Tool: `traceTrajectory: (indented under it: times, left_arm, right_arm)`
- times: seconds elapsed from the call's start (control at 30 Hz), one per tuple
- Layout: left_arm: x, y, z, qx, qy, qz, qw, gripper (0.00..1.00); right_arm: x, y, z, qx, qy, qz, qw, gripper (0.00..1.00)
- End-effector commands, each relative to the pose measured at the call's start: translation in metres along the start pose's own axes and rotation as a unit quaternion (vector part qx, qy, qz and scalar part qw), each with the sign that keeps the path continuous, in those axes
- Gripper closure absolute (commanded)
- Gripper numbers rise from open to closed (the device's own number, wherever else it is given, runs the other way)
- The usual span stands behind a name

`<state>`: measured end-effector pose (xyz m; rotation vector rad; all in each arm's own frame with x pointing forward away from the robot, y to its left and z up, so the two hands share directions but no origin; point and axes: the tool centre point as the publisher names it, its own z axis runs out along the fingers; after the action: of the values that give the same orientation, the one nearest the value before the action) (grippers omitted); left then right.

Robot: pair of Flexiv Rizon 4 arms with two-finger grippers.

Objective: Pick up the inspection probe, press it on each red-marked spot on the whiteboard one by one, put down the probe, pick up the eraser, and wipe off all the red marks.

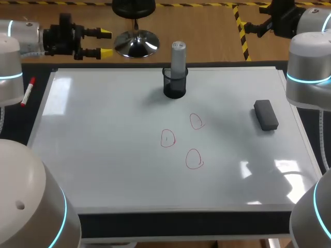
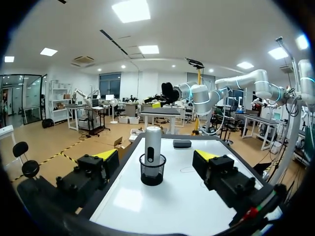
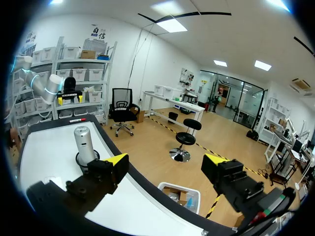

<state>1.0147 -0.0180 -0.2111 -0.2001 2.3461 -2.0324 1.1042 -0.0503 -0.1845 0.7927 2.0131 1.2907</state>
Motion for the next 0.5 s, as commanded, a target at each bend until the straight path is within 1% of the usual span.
traceTrajectory:
  times: [0.03,0.1,0.2,0.23,0.37,0.5]
  left_arm:
    - [-0.004,0.003,0.002,0.002,0.009,0.001,1.000,0.00]
    - [-0.003,0.004,0.004,0.003,0.017,0.004,1.000,0.00]
    - [-0.002,0.006,0.007,0.002,0.016,0.005,1.000,0.00]
    - [-0.002,0.007,0.008,0.003,0.009,0.004,1.000,0.00]
    - [-0.006,0.008,0.013,-0.002,0.008,-0.024,1.000,0.00]
    - [-0.006,0.008,0.013,-0.002,0.008,-0.024,1.000,0.00]
  right_arm:
    - [0.000,0.000,0.000,0.000,0.000,0.000,1.000,0.00]
    - [0.000,0.000,0.000,0.000,0.000,0.000,1.000,0.00]
    - [0.000,0.000,0.000,0.000,0.000,0.000,1.000,0.00]
    - [0.000,0.000,0.000,0.000,0.000,0.000,1.000,0.00]
    - [0.000,0.000,0.000,0.000,0.000,0.000,1.000,0.00]
    - [0.000,0.000,0.000,0.000,0.000,0.000,1.000,0.00]
